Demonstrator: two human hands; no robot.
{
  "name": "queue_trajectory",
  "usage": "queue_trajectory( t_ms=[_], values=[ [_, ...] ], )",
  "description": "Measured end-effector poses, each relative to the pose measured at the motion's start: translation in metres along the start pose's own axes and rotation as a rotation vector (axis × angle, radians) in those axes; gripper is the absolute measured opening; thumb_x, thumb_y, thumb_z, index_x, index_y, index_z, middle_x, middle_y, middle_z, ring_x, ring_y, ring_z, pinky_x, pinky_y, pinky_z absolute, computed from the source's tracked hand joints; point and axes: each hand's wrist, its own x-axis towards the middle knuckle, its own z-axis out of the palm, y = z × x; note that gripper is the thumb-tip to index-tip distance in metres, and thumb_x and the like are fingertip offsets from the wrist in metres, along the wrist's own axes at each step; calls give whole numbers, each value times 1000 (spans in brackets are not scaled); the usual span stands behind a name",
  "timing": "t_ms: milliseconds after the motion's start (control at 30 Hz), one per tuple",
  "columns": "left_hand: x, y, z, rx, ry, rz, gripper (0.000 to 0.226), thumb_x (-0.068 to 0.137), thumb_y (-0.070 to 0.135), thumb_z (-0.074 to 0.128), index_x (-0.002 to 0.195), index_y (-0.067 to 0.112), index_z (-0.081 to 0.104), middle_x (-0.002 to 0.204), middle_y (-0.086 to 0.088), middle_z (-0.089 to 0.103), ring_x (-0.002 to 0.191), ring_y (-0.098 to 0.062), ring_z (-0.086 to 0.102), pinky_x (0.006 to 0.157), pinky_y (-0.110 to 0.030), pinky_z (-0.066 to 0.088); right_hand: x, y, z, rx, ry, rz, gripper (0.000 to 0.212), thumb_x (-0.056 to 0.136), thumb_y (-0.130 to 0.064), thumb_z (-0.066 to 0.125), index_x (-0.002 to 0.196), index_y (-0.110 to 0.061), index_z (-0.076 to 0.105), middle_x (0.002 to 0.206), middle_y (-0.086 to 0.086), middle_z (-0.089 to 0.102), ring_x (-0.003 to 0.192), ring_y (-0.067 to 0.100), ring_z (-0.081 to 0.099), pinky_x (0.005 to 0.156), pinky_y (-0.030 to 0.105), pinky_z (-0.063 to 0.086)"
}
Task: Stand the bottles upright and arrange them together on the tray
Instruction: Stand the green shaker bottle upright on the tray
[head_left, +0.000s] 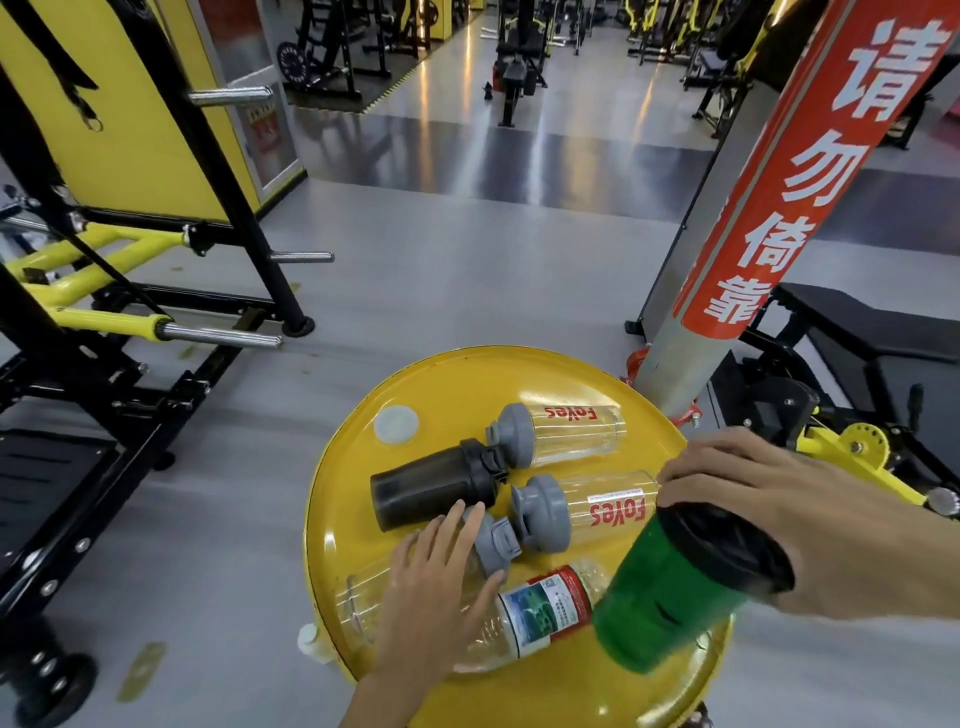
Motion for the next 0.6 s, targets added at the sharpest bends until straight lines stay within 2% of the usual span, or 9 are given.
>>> queue_trajectory(
  t_ms=[133, 300, 367, 500, 600],
  values=[
    [-1, 1, 0, -23, -3, -15, 71, 96, 70, 35, 155, 33, 27, 155, 7, 43, 132, -15, 50, 106, -42, 45, 22, 37, -49, -53, 16, 36, 104, 49, -54, 89, 137, -46, 33, 135, -34, 35, 131, -5, 21, 98, 29, 44],
    [2, 1, -4, -32, -17, -18, 71, 95, 70, 38, 154, 32, 32, 152, 7, 48, 127, -15, 55, 101, -41, 49, 77, 78, -85, -140, 91, -5, 97, 49, -40, 93, 130, -38, 42, 130, -19, 48, 127, 14, 36, 98, 43, 48],
    [3, 0, -6, -43, -16, -17, 70, 94, 70, 39, 153, 32, 33, 151, 7, 49, 124, -14, 57, 101, -40, 50, 103, 91, -91, -157, 94, -20, 90, 52, -31, 89, 129, -35, 43, 127, -13, 50, 129, 19, 35, 93, 44, 51],
    [6, 0, -9, -30, -39, -16, 71, 92, 71, 41, 151, 32, 38, 147, 8, 53, 121, -13, 59, 99, -38, 49, 157, 118, -88, -182, 99, -59, 82, 57, -21, 85, 127, -28, 44, 125, -6, 50, 130, 24, 31, 87, 33, 46],
    [6, -1, -5, -25, -34, -24, 72, 92, 72, 40, 151, 33, 38, 147, 9, 53, 121, -12, 60, 98, -38, 51, 199, 139, -71, -250, 86, -94, 79, 58, -17, 85, 126, -22, 46, 124, 1, 53, 126, 29, 34, 87, 41, 52]
  ],
)
